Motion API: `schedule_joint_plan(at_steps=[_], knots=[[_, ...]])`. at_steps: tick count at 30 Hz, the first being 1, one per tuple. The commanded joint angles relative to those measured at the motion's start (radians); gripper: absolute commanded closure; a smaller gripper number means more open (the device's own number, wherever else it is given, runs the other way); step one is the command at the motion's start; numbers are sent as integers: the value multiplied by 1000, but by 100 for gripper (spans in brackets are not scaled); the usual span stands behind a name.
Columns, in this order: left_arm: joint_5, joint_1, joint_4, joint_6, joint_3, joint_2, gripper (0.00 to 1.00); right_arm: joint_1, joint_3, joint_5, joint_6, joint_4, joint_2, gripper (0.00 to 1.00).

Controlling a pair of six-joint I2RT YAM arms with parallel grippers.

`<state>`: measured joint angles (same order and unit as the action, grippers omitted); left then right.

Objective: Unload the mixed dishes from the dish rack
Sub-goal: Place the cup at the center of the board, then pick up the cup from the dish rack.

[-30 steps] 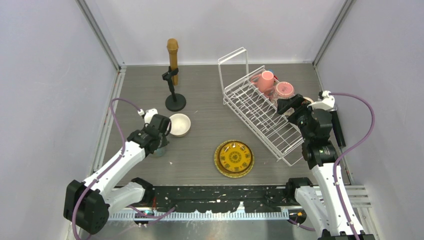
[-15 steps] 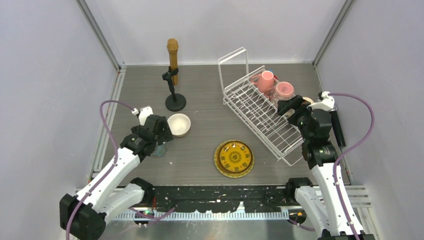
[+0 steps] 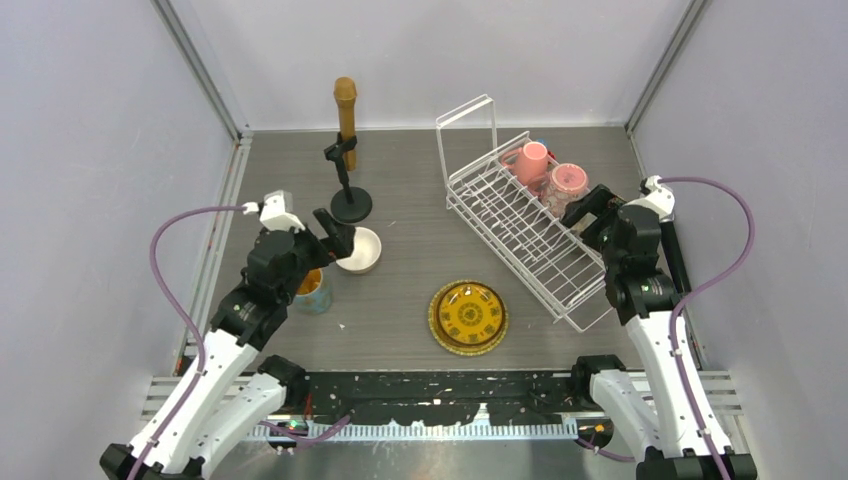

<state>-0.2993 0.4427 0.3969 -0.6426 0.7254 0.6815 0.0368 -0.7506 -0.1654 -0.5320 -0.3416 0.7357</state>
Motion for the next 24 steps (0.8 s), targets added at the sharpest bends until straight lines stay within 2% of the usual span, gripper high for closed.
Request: schedule_joint_plan(at_steps=[1, 5, 8, 13, 20, 24], knots=[[268, -4, -252, 109, -6, 45, 0, -3, -84, -114, 7, -92, 35, 0], [273, -4, -218, 131, 29, 108, 0, -3, -111, -152, 3, -125, 51, 0], [264, -4, -230, 132, 26, 135, 0, -4, -154, -236, 7, -184, 78, 0], [256, -4, -269, 147, 8, 155, 0, -4, -263, -327, 13, -296, 191, 0], [258, -4, -265, 170, -3, 165, 0, -4, -380, -366, 79, -309, 365, 0], [249, -4, -258, 176, -10, 165, 0, -3, -439, -412, 58, -328, 457, 0]])
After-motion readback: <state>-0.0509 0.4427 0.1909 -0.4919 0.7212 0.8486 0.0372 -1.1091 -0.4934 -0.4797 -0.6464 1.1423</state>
